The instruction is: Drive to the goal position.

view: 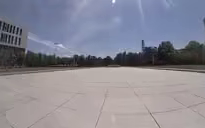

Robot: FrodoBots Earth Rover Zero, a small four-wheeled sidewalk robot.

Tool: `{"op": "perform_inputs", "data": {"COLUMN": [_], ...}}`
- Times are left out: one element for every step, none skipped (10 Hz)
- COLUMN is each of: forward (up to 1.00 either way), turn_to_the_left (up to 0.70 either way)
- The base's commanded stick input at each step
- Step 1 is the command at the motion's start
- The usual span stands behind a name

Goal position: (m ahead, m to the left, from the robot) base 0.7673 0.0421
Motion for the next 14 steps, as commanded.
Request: {"op": "perform_inputs", "data": {"forward": [0.7, 0.7, 0.7, 0.7, 0.7, 0.7, 0.7, 0.7, 0.7, 0.7, 0.7, 0.7, 0.7, 0.7], "turn_to_the_left": [-0.08, -0.07, -0.34, -0.26, -0.17, -0.08, 0.0, 0.0, 0.0, 0.0, 0.0, 0.0, 0.0, 0.06]}}
